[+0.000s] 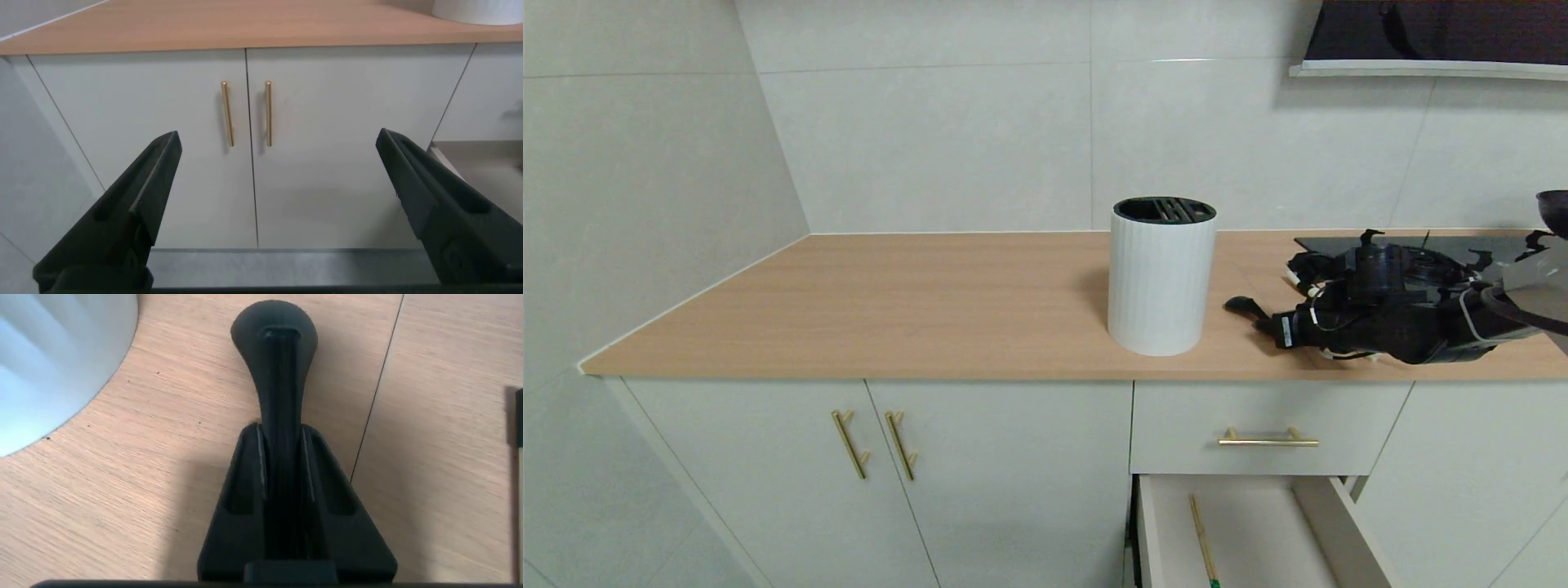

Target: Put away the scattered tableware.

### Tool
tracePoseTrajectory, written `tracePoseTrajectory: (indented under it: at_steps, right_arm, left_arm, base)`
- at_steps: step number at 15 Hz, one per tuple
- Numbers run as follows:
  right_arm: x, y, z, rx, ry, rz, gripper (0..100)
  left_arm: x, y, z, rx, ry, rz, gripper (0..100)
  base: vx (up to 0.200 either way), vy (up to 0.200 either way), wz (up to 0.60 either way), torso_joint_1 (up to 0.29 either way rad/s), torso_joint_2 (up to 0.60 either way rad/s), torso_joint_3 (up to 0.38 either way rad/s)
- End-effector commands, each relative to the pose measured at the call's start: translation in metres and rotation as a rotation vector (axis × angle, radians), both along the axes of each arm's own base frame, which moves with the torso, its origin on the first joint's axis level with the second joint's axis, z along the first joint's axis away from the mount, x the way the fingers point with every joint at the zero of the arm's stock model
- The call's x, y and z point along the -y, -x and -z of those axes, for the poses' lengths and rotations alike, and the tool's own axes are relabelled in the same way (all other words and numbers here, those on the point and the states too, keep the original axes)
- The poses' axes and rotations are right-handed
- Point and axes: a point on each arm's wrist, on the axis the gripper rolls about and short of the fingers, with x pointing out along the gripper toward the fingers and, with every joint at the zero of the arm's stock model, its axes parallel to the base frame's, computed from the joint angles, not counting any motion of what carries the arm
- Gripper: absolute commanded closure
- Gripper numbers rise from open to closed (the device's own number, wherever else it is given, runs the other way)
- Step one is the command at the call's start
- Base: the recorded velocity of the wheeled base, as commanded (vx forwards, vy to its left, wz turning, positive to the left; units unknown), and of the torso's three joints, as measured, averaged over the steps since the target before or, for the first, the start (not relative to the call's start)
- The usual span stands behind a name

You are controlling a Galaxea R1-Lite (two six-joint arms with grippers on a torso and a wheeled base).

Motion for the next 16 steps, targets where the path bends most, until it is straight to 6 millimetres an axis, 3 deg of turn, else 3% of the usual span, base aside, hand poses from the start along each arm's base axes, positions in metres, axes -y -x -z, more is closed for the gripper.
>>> tracePoseTrajectory:
  at_steps: [1, 4, 6, 9, 11, 13, 14, 16]
  right_arm:
    - [0.0, 0.0, 0.0, -0.001, 0.004, 0.004, 100]
    - [-0.001, 0.003, -0.006, 0.008, 0.006, 0.01, 100]
    - [-0.009, 0.014, -0.028, -0.006, 0.032, 0.064, 100]
    - [-0.029, 0.064, -0.086, -0.08, -0.046, 0.267, 100]
    - [-0.033, 0.106, -0.105, -0.179, -0.044, 0.362, 100]
    - [-0.029, 0.139, -0.111, -0.209, -0.051, 0.377, 100]
    - [-0.029, 0.168, -0.106, -0.236, -0.046, 0.366, 100]
    - [-0.029, 0.193, -0.089, -0.301, -0.033, 0.363, 100]
  left_arm:
    - [0.0, 0.0, 0.0, -0.001, 0.0, 0.001, 0]
    - [0.0, 0.0, 0.0, -0.001, 0.0, 0.001, 0]
    - [0.0, 0.0, 0.0, -0.001, 0.0, 0.0, 0]
    - [0.0, 0.0, 0.0, -0.001, 0.0, 0.0, 0]
    - [0.0, 0.0, 0.0, -0.001, 0.0, 0.0, 0]
    - [0.0, 0.0, 0.0, -0.001, 0.0, 0.0, 0]
    - [0.0, 0.0, 0.0, -0.001, 0.0, 0.0, 0]
    - [0.0, 0.0, 0.0, -0.001, 0.0, 0.001, 0]
  base:
    - [0.0, 0.0, 0.0, 0.0, 0.0, 0.0]
    - [0.0, 0.0, 0.0, 0.0, 0.0, 0.0]
    - [0.0, 0.0, 0.0, 0.0, 0.0, 0.0]
    - [0.0, 0.0, 0.0, 0.0, 0.0, 0.0]
    - [0.0, 0.0, 0.0, 0.0, 0.0, 0.0]
    - [0.0, 0.0, 0.0, 0.0, 0.0, 0.0]
    - [0.0, 0.0, 0.0, 0.0, 0.0, 0.0]
    - [0.0, 0.0, 0.0, 0.0, 0.0, 0.0]
